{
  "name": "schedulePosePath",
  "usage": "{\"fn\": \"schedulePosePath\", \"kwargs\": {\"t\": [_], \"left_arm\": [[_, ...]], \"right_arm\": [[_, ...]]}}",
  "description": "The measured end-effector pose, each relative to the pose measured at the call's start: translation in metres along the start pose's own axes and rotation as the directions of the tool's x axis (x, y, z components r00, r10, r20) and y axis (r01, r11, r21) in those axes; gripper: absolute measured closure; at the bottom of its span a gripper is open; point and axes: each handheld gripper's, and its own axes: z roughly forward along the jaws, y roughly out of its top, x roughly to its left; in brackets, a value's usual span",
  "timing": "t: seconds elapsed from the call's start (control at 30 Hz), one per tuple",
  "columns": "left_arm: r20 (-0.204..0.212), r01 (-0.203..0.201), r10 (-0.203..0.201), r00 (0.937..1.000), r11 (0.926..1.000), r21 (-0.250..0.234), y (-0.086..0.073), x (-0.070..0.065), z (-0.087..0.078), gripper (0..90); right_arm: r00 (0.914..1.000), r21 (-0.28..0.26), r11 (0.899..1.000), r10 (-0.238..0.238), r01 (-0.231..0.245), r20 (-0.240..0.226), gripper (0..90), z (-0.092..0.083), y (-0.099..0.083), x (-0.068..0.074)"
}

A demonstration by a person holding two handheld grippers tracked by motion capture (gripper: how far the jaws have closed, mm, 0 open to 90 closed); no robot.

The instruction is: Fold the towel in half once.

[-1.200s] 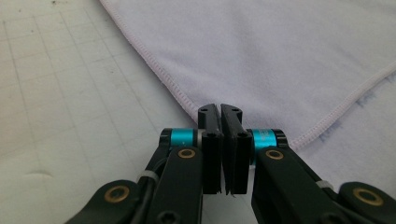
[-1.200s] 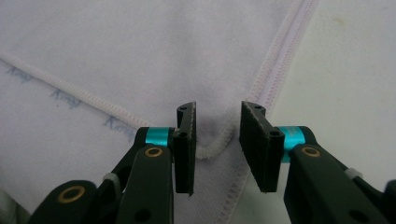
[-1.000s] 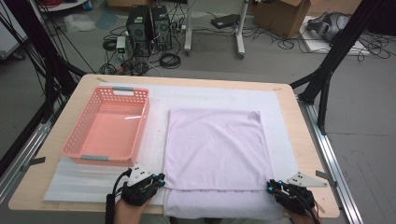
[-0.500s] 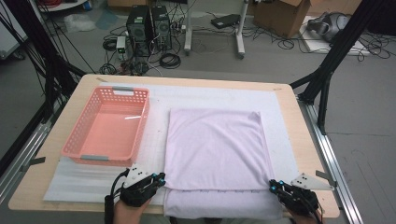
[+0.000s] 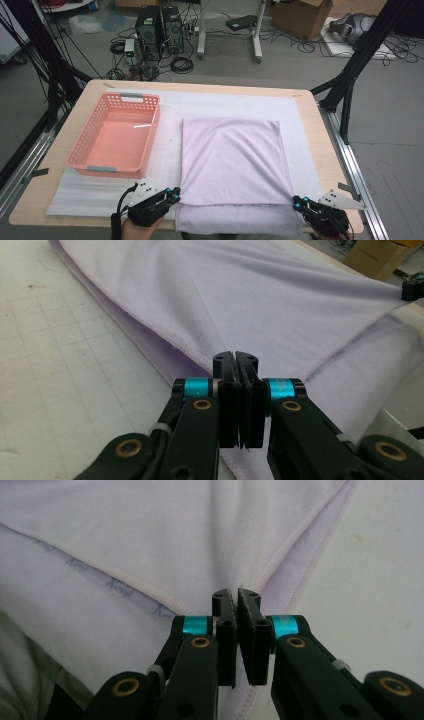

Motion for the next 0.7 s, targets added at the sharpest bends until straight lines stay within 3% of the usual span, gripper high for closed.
{"fn": "schedulePosePath", "kwargs": {"t": [0.43,0.7], "left_arm": [[0.05,-0.006,0.005,0.9988,0.9997,0.022,-0.005,-0.011,-0.003,87.7],[0.077,0.001,-0.003,0.997,0.9996,0.03,-0.01,-0.016,-0.009,87.7]], "right_arm": [[1.0,0.01,1.0,0.004,-0.004,-0.003,85.8,-0.016,-0.004,0.0],[0.9998,0.024,1.0,-0.015,0.015,-0.016,85.9,-0.03,-0.01,0.009]]}}
